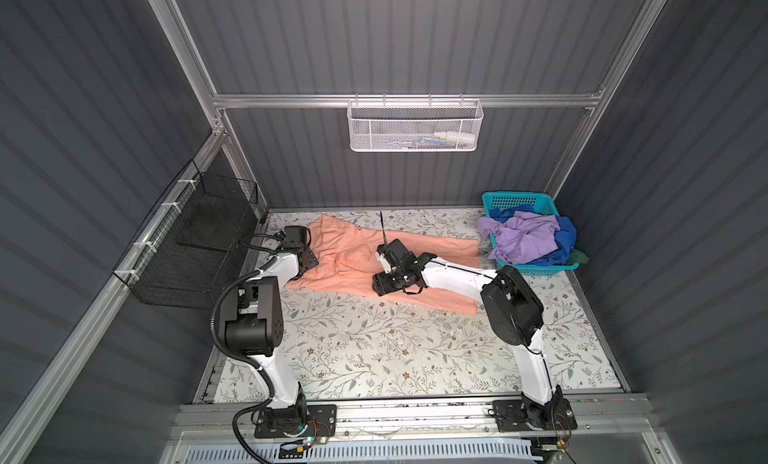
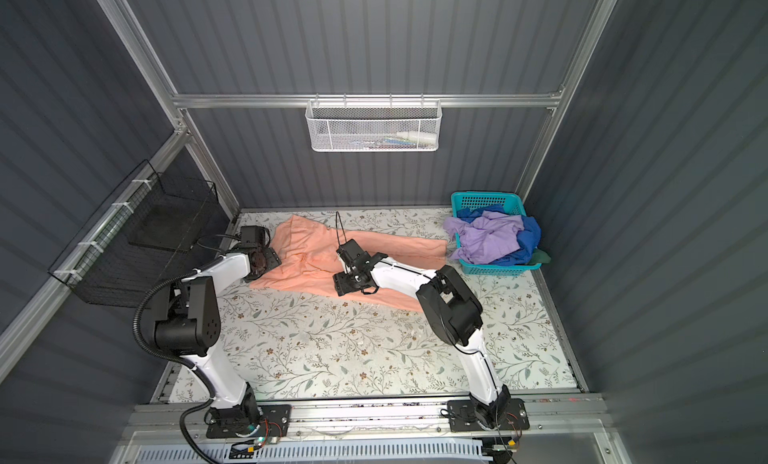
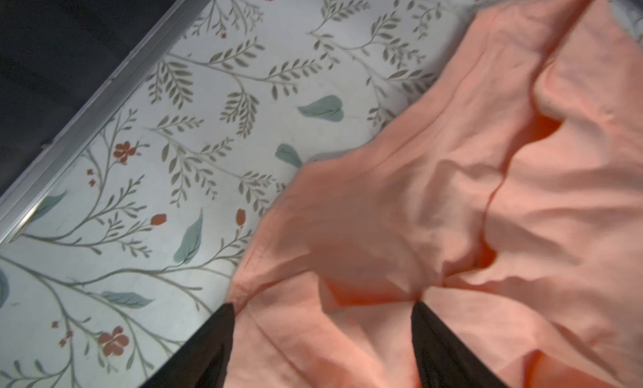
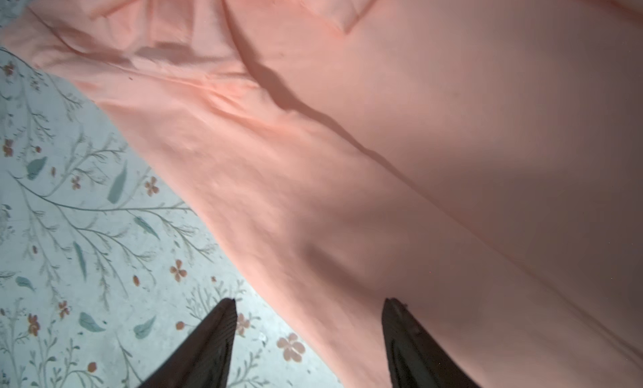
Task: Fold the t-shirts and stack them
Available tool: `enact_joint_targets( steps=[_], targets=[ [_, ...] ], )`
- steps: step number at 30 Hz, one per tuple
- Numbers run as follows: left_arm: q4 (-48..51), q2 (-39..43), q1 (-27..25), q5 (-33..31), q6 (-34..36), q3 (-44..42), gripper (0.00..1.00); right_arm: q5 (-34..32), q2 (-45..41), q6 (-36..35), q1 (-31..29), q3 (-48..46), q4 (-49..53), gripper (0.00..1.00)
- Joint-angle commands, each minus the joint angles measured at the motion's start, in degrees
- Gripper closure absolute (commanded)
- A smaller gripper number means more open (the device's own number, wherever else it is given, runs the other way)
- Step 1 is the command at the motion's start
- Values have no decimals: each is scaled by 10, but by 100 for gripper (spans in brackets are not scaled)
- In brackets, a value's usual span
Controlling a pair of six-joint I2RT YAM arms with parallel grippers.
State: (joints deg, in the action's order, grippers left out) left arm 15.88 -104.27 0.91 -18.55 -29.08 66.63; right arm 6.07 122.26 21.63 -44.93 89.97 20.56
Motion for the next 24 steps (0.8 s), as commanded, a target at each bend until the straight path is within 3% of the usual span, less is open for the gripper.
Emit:
enact_joint_targets(
  steps=[1,5,14,19,24],
  targets=[
    [6,17,14,-21,-12,-18,22,-10,-9,25,17,-36,14,31],
    [2,2,26,-7,-13,-20,24,-9,-20,32,33,-71,14,32],
    [3,-52,31,48,-13,26,51,-20,-42,26,49,-130,14,33],
    [-1,-71,31,65,-6,35,58,-14,-51,29,55,-155,29,33],
    [8,-88,31,69,4,55,91,-12,-59,36,62,-185,29,34]
  ],
)
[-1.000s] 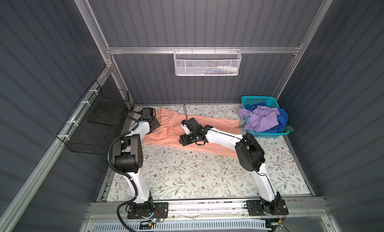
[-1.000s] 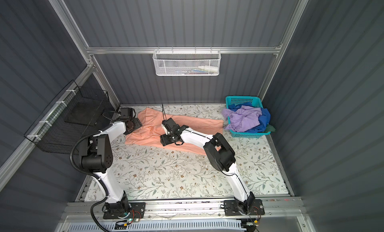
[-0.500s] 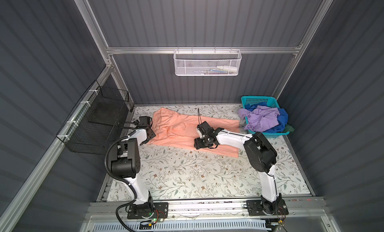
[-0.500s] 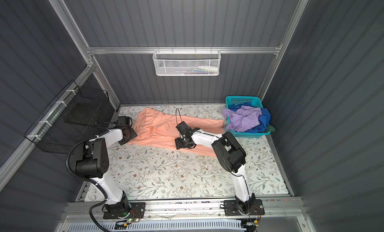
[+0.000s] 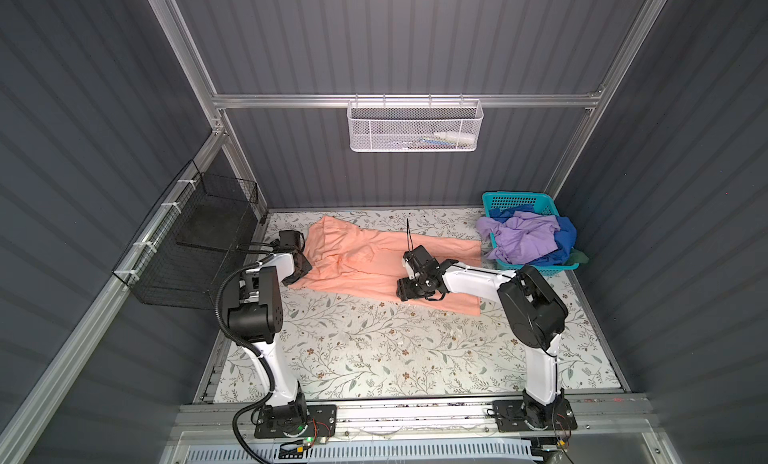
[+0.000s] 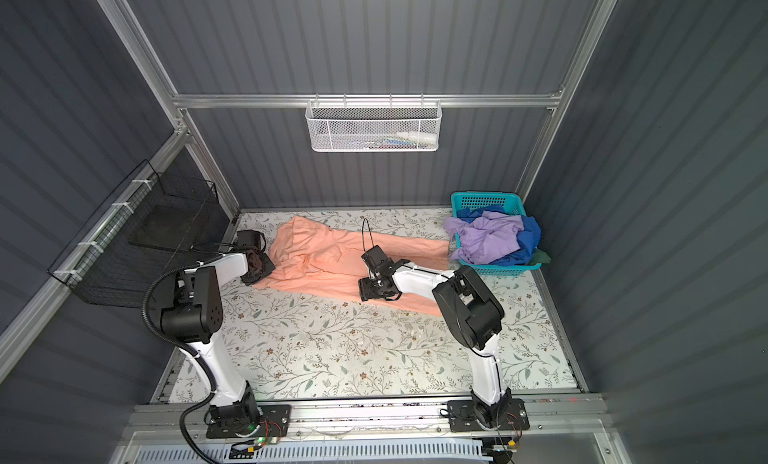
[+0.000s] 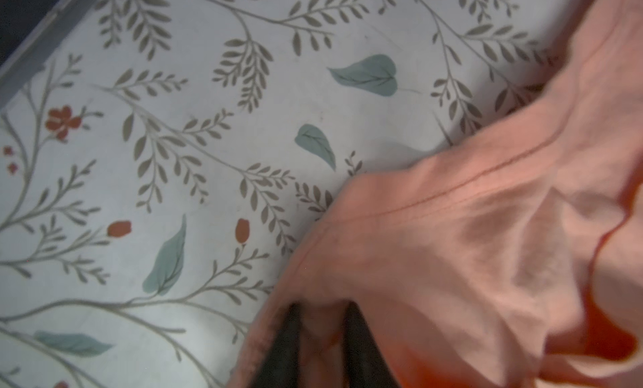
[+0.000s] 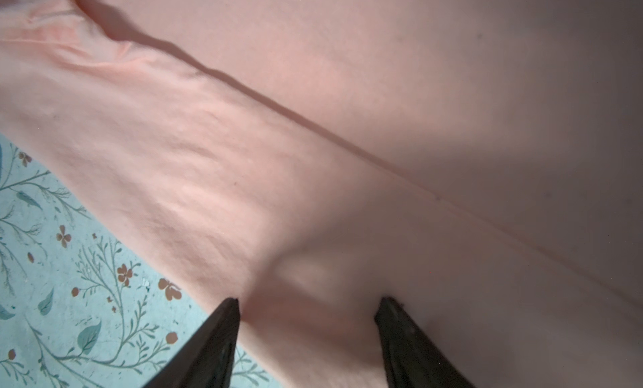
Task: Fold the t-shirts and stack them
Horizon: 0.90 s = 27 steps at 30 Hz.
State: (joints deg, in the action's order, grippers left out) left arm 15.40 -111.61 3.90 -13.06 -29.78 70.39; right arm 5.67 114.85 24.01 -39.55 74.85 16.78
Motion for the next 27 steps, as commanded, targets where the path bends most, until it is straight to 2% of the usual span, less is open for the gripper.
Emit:
enact_joint_targets(
  steps=[1,11,23,24,26,27],
  targets=[
    [13,-18,1,14,13,21,100,-9,14,13,10,-39,67,34],
    [62,11,1,15,33,27,100,-18,-21,9,14,-104,87,36],
    [81,127,1,84,26,-87,100,-11,-93,34,12,-218,92,38],
    [80,137,1,89,25,-93,98,-8,-97,35,12,-221,92,38],
    [88,148,1,85,25,-95,69,-11,-107,39,10,-227,93,38],
    [96,151,1,78,26,-92,59,-17,-111,40,9,-226,96,37]
  ],
)
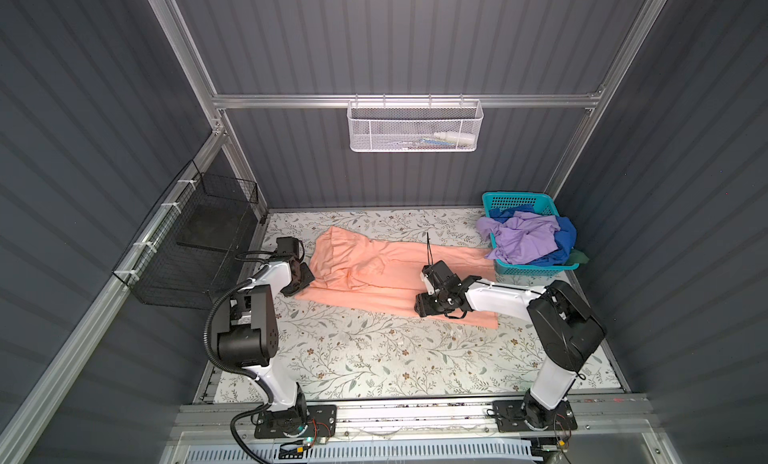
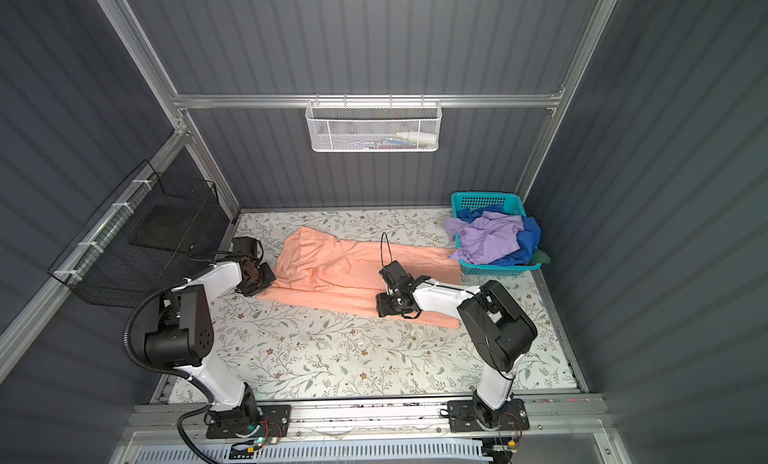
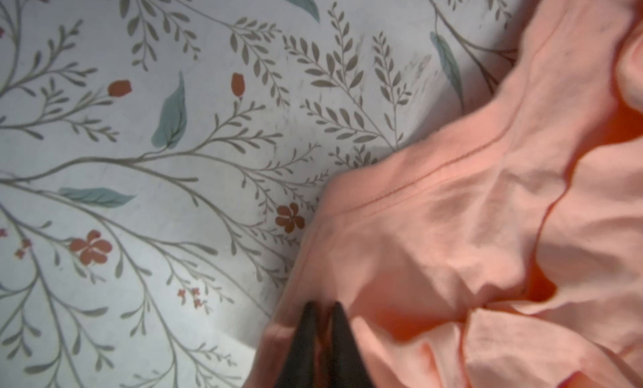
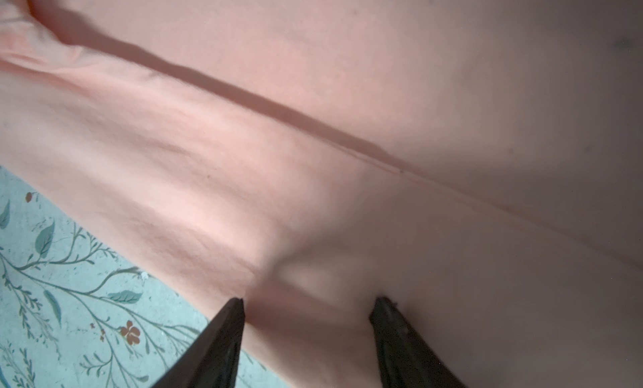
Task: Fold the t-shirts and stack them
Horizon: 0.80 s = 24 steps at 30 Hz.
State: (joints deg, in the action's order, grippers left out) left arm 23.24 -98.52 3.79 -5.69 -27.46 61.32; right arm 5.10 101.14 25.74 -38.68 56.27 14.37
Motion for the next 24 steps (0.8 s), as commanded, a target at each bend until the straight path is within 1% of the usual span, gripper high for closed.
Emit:
enact_joint_targets(
  steps=[1,2,4,6,8,10,12,14,15,16,17,18,20,22,24],
  targets=[
    [21,22,2,-5,7,5,58,-16,22,24,-1,-39,124,37],
    [24,24,2,-15,8,10,58,-21,17,24,0,-36,129,37],
    [18,31,1,-16,9,15,58,-32,7,26,-3,-27,140,37],
    [9,40,-3,-2,7,15,58,-73,-4,23,-18,-7,170,36],
    [-1,49,-16,21,7,13,59,-115,-9,7,-43,32,209,33],
    [-2,54,-37,31,7,16,58,-134,-17,-3,-62,63,221,32],
    [-2,57,-59,51,3,14,53,-125,-23,-17,-75,83,199,31],
    [6,58,-71,80,-4,12,50,-96,-16,-31,-81,109,162,31],
    [7,64,-72,89,-6,5,45,-86,-10,-38,-84,121,150,31],
    [7,76,-71,94,-9,-7,35,-76,2,-44,-88,139,140,31],
    [7,91,-71,87,-10,-19,29,-68,17,-53,-93,163,137,31],
    [7,105,-70,71,-8,-29,24,-65,33,-60,-98,182,137,32],
    [16,138,-65,27,-7,-44,9,-56,67,-84,-115,223,124,32],
    [19,166,-57,11,-12,-59,0,-44,96,-103,-127,248,106,32],
    [18,188,-53,4,-22,-73,0,-27,128,-115,-136,277,96,32]
  ],
)
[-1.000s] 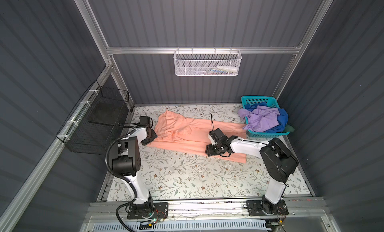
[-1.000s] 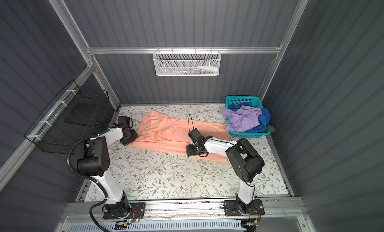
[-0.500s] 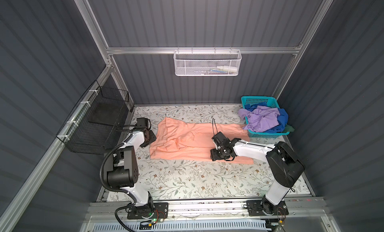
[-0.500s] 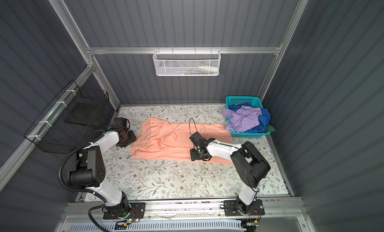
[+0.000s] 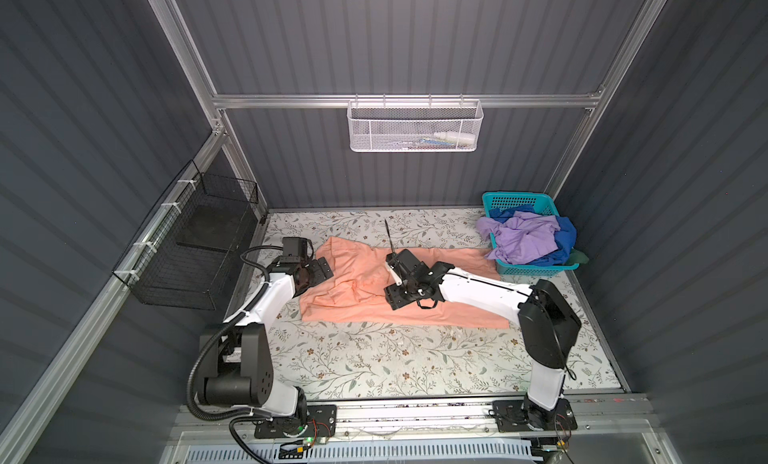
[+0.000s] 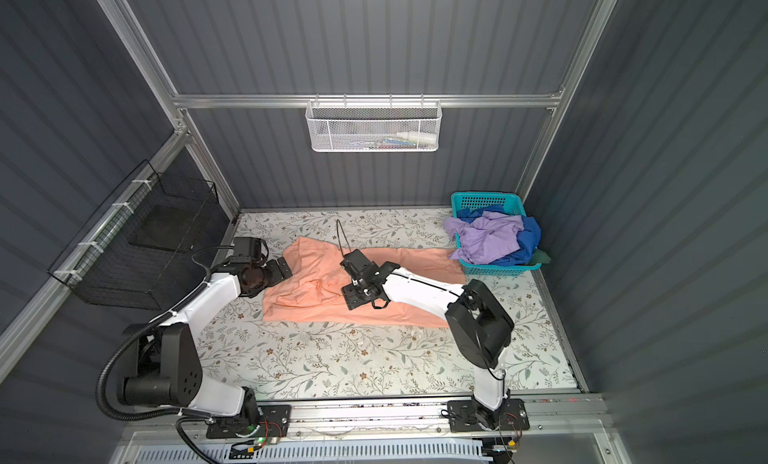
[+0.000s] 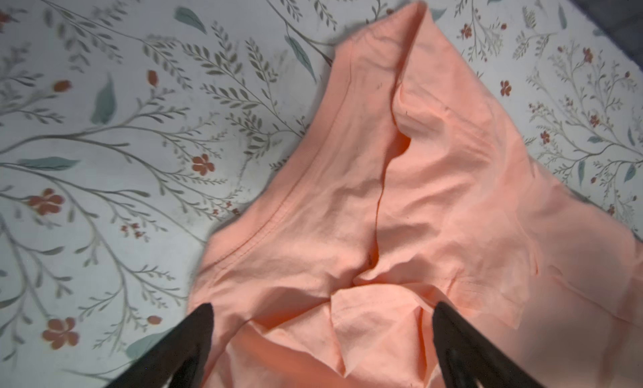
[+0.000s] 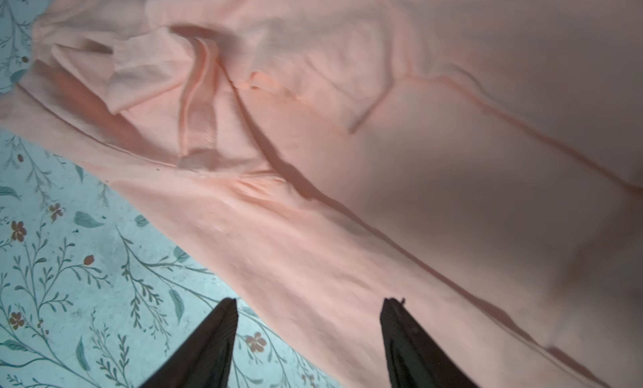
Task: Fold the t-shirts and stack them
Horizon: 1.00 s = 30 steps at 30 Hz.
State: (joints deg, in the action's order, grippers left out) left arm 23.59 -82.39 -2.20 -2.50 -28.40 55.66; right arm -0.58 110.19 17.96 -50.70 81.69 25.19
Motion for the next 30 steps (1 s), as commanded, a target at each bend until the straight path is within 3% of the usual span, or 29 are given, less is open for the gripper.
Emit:
enact_joint_targets(
  steps=[1,9,19,24,28,30],
  targets=[
    [14,35,8,-32,-18,-22,0,40,55,-45,-21,44,-12,32],
    [20,52,13,-27,-27,-45,0,49,134,-83,-44,143,20,32],
    [3,45,13,11,-38,-55,0,-24,214,-92,-44,247,84,38],
    [4,44,13,9,-33,-51,0,-18,218,-106,-44,243,70,61],
    [5,41,13,9,-29,-50,0,-29,222,-99,-44,258,74,89],
    [2,40,14,7,-28,-54,0,-33,218,-97,-44,255,65,97]
  ],
)
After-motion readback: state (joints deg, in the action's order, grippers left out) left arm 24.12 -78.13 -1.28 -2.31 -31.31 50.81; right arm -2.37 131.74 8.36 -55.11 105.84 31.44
